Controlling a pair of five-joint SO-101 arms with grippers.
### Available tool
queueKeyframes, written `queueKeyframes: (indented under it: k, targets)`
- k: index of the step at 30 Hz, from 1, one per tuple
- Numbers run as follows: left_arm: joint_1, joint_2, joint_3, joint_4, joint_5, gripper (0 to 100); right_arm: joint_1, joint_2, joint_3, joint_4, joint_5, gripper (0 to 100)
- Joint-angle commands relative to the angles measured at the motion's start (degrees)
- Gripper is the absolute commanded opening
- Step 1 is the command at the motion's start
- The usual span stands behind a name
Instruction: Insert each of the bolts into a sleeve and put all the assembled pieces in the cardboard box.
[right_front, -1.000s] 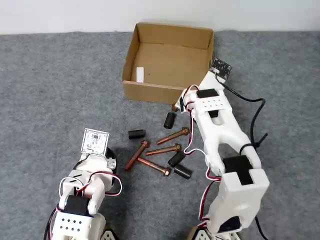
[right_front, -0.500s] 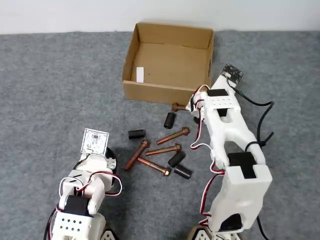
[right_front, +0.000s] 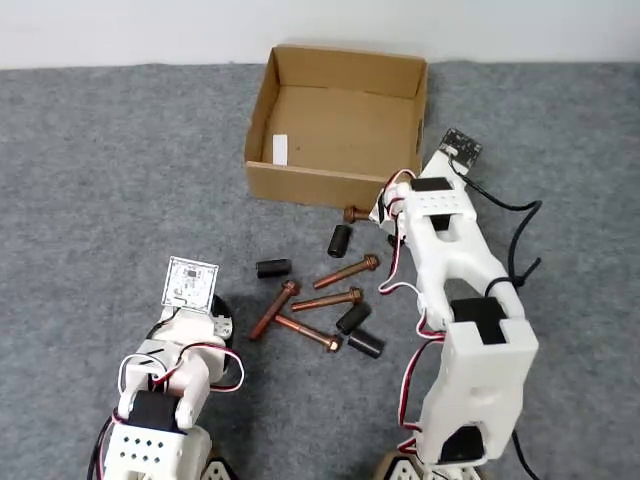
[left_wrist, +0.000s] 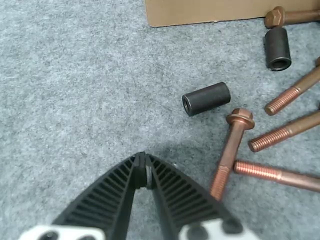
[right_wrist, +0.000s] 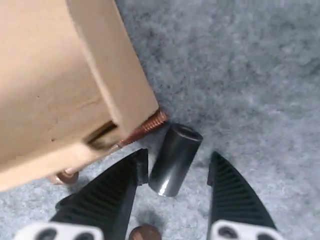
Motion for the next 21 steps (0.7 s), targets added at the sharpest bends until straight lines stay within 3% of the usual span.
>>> queueKeyframes:
  k: [1,3,11,15,21]
  targets:
    - [-0.35,-0.35,-0.40,0.26,-0.09,1,0.40,3.74,-6.15,4.97,-0.53,8.6]
    - [-0.35,-0.35,-0.40,0.26,-0.09,1,0.84,4.70,-9.05,8.57,-0.62,0.9]
    - [-0.35,-0.35,-0.40,0.26,-0.09,1,3.91,4.88,-15.30,19.74,-0.26,0.9]
    - [-0.35,-0.35,-0.40,0.26,-0.09,1,4.79,4.79,-20.04,30.02,0.09,0.9]
    - [-0.35,-0.35,-0.40,0.26,-0.09,1,5.14,4.79,-28.92,46.99,8.00,0.9]
